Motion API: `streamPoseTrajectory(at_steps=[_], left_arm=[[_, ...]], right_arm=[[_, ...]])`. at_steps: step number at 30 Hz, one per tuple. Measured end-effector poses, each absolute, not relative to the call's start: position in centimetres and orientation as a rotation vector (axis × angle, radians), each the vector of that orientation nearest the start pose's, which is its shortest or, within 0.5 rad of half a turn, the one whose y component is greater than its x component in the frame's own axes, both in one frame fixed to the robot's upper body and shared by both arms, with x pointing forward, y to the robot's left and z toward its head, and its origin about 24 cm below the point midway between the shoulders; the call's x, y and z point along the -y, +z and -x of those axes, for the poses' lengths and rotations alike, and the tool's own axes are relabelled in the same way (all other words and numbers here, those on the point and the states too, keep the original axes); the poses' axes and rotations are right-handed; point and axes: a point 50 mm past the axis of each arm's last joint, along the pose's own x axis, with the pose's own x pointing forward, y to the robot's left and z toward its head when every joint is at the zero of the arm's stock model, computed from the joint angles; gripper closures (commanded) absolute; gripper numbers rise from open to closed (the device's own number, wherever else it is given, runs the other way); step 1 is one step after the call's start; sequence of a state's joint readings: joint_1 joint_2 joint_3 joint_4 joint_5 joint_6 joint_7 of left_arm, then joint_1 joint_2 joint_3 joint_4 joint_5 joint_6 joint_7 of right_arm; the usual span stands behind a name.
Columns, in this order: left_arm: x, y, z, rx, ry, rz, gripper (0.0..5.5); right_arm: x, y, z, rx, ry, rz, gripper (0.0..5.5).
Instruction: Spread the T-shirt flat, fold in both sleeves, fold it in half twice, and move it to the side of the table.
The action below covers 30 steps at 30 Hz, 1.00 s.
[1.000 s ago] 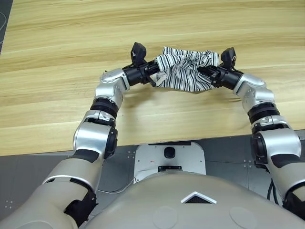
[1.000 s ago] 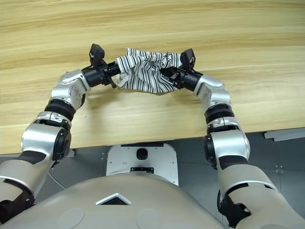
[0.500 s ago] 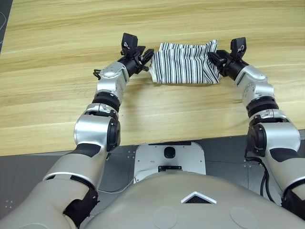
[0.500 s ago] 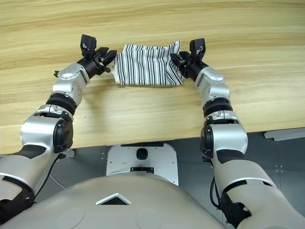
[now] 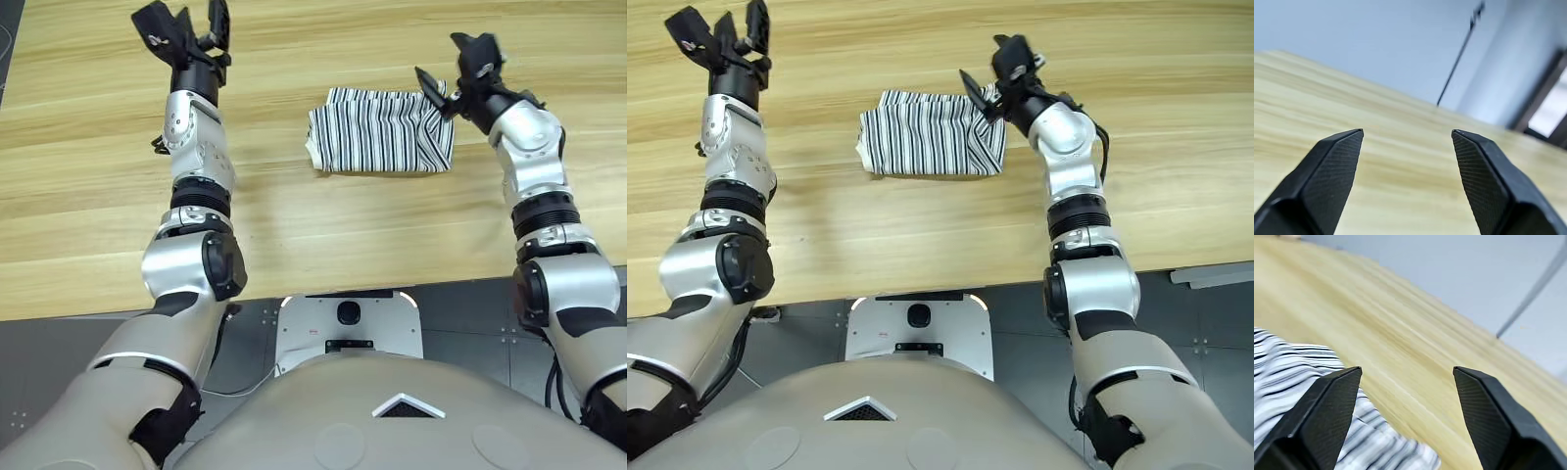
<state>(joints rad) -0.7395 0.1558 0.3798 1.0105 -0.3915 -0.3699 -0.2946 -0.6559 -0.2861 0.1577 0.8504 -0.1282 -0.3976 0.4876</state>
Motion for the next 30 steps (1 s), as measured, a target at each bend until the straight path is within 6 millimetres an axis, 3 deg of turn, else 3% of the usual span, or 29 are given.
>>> streamPoseTrajectory(at_steps=[3, 9, 14, 18, 20, 22, 30], left_arm=[[-20.3, 8.1, -36.2, 0.254, 0.063, 0.427, 2.14], [-18.1, 9.4, -35.3, 0.343, 0.016, 0.401, 2.14], [-18.3, 9.9, -34.7, 0.375, 0.038, 0.405, 2.14], [-18.8, 10.2, -34.3, 0.396, 0.071, 0.412, 2.14], [-19.0, 10.3, -34.1, 0.402, 0.081, 0.412, 2.14], [-19.4, 10.6, -33.8, 0.428, 0.098, 0.409, 2.14], [-21.8, 11.6, -32.2, 0.504, 0.175, 0.386, 2.14]], right_arm=[[12.0, 6.5, -35.0, 0.084, 0.723, 0.639, 2.04], [9.1, 5.8, -35.7, 0.047, 0.746, 0.694, 2.04], [9.8, 3.1, -35.8, -0.175, 0.793, 0.867, 2.04], [10.3, 4.1, -36.7, -0.232, 0.863, 1.100, 2.04], [11.1, 4.3, -36.9, -0.262, 0.892, 1.209, 2.04], [13.2, 4.7, -37.4, -0.310, 0.894, 1.408, 2.04], [26.7, 5.6, -36.2, -0.700, 0.631, 1.823, 2.04]])
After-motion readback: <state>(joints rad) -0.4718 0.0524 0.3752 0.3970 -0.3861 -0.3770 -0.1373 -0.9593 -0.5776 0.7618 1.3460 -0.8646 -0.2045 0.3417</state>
